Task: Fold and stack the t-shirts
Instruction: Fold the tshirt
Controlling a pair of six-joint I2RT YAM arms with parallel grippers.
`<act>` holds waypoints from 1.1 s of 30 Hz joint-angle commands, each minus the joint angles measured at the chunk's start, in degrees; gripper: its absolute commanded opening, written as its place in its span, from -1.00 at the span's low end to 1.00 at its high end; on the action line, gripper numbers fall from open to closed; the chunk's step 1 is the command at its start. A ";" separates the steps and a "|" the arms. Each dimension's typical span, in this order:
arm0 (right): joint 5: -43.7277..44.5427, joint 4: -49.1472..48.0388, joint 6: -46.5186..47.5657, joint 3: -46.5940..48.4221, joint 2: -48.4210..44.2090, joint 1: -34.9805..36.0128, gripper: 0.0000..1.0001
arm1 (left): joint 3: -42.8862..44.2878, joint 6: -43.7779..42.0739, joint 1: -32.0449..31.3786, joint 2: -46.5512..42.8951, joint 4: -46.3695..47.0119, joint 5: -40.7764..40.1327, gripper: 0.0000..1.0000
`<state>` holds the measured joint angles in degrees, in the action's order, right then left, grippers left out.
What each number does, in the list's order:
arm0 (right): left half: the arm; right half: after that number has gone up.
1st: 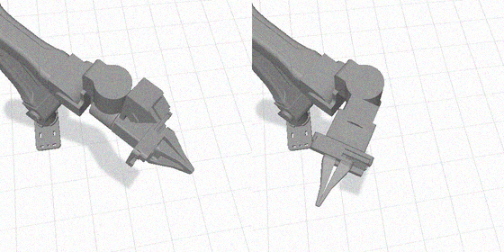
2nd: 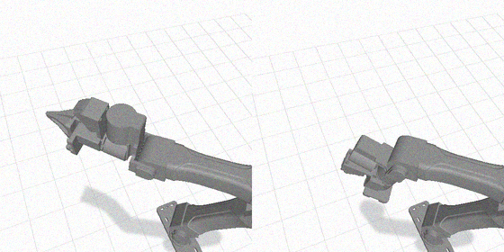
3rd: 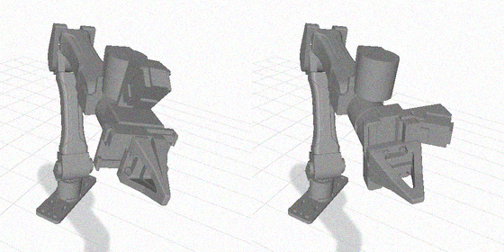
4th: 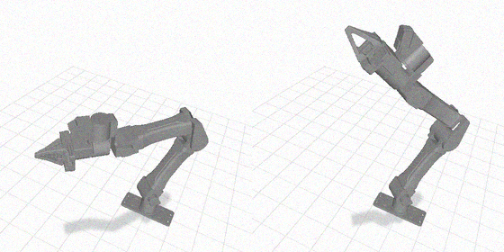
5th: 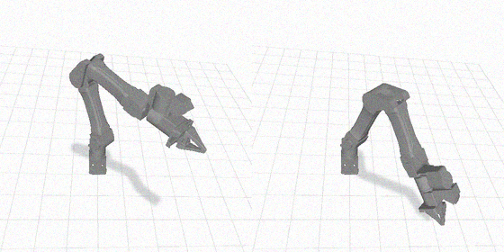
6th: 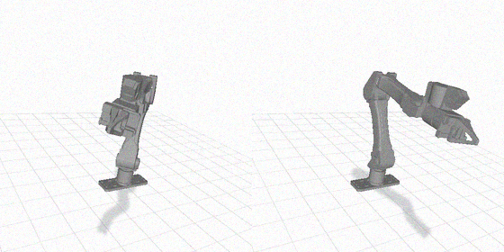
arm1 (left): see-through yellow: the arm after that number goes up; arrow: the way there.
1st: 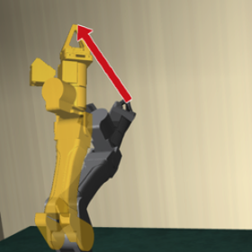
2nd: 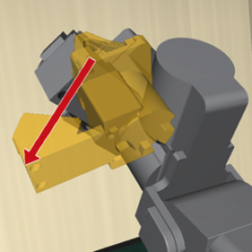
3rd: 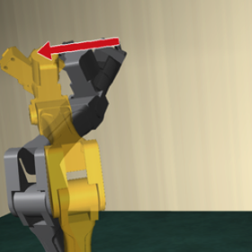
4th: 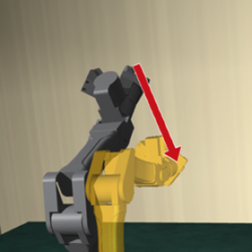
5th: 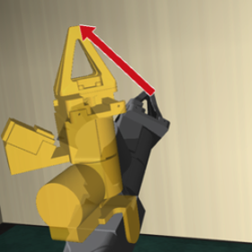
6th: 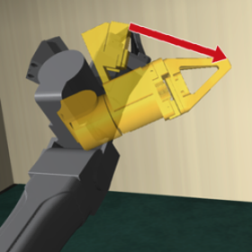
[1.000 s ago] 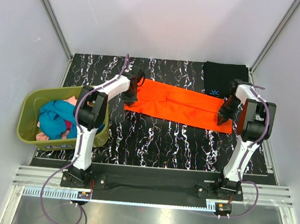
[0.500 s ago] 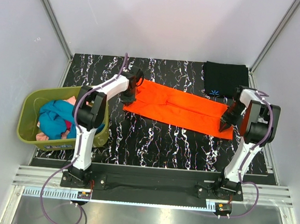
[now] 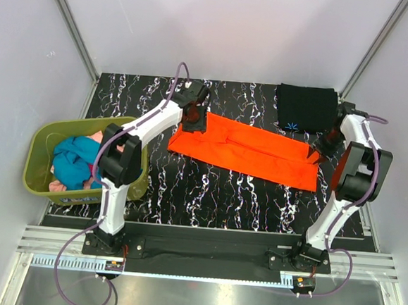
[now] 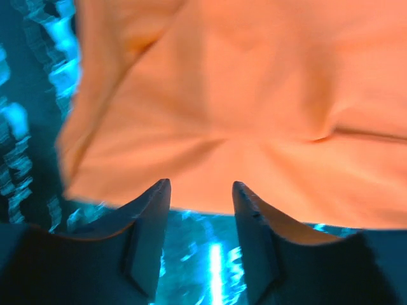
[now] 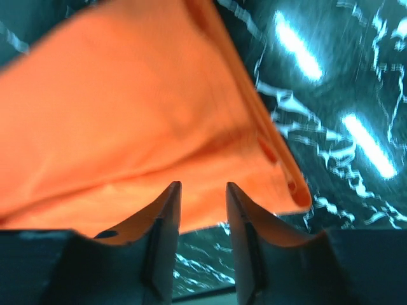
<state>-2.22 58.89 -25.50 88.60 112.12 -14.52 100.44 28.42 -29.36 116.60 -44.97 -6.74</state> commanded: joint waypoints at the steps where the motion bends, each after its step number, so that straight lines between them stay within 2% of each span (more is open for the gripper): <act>1: -0.07 -0.71 -1.75 1.76 3.72 -0.94 -0.20 | 4.23 1.81 -0.08 4.24 5.06 7.87 -0.12; 2: -0.59 -1.06 -1.92 1.32 4.25 -1.55 -0.23 | 4.67 2.16 -0.17 5.04 5.94 9.02 -0.20; 6: -1.38 -5.00 -2.54 -1.92 6.62 -2.61 -0.36 | 4.06 4.00 -0.34 8.81 13.13 17.78 -0.33; 12: -3.32 -9.06 -3.16 -5.18 9.00 -2.61 -0.43 | 4.93 6.73 -1.13 12.60 20.80 24.22 -0.36; 14: -3.15 -9.15 -2.72 -5.80 8.39 -2.61 -0.43 | 5.11 6.99 -1.57 12.60 22.29 24.15 -0.40; 20: 0.45 -5.20 0.88 -2.91 5.93 -2.61 -0.25 | 2.83 9.80 -1.84 10.85 26.67 24.32 -0.41; 27: -0.24 -2.12 1.76 -0.36 1.18 -2.53 -0.14 | 5.02 13.41 -2.01 15.85 27.48 28.01 -0.41; 33: -2.35 -0.71 3.08 0.79 -1.54 -1.92 -0.08 | 8.71 12.89 -2.01 21.74 20.64 26.08 -0.41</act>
<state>-4.10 56.82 -24.21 86.67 115.50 -17.12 106.28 41.10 -31.31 135.96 -21.32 19.14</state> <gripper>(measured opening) 0.454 0.295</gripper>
